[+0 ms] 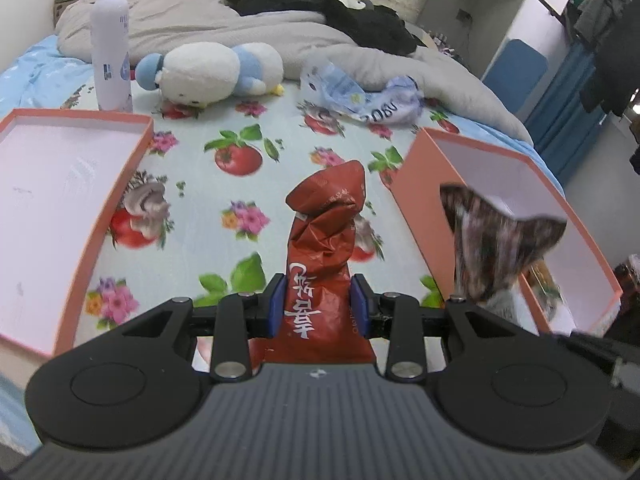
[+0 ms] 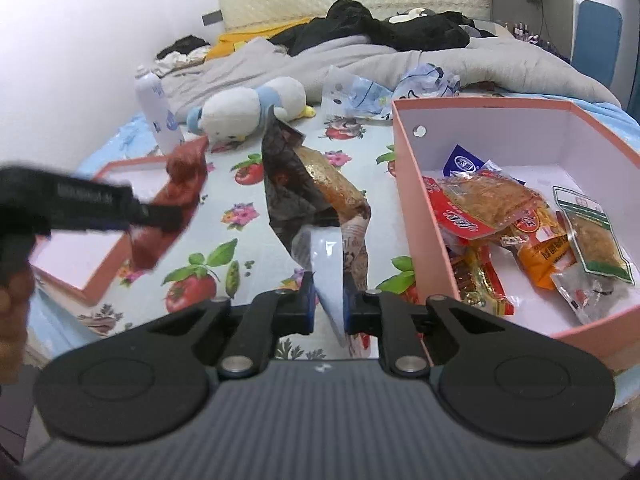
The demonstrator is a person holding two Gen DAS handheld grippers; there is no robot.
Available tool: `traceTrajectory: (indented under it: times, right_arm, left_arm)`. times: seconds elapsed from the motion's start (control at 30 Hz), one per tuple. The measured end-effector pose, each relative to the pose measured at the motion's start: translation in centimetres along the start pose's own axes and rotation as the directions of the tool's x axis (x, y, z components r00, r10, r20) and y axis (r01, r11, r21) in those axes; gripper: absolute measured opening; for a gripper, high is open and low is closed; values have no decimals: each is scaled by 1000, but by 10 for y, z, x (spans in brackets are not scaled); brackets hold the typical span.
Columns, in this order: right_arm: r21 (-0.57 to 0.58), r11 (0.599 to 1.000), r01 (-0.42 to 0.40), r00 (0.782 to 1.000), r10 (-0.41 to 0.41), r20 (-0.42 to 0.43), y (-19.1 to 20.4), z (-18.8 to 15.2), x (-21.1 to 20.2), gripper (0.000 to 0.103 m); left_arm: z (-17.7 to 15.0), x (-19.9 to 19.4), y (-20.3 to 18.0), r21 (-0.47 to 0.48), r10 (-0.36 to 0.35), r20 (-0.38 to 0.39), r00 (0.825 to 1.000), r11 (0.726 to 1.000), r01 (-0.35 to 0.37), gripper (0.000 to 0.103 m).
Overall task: Organize snacks
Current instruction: 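Carry both held snacks up and over the deep pink box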
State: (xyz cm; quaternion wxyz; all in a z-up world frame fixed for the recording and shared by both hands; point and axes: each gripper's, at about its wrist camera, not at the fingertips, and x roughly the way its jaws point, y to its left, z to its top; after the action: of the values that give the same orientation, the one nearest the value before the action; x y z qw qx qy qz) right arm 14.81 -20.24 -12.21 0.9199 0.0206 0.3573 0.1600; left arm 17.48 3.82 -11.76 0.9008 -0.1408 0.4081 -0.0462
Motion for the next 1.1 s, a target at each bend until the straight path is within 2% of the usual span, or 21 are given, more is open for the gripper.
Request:
traceTrajectory:
  times: [0.23, 0.43, 0.57, 0.67, 0.9, 1.1]
  right_arm:
    - [72, 997, -38, 999, 36, 18, -10, 2, -23, 15]
    - [104, 993, -47, 998, 42, 47, -12, 2, -55, 15]
    - [101, 995, -22, 998, 16, 66, -10, -1, -77, 15]
    - [102, 995, -6, 997, -2, 78, -11, -3, -91, 15]
    - [117, 993, 28, 995, -39, 95, -25, -4, -116, 15]
    - [146, 988, 42, 990, -61, 130, -46, 2, -130, 15]
  left_arm:
    - [-16, -11, -17, -41, -31, -8, 999, 999, 31, 39]
    - [-22, -37, -44, -7, -58, 2, 998, 998, 58, 39]
    - [-24, -55, -58, 30, -46, 21, 999, 998, 46, 40]
    - [-24, -66, -64, 30, -78, 25, 997, 997, 77, 40]
    - [-19, -89, -85, 62, -70, 83, 994, 996, 65, 40]
    - [-7, -87, -120, 105, -126, 82, 989, 988, 117, 39]
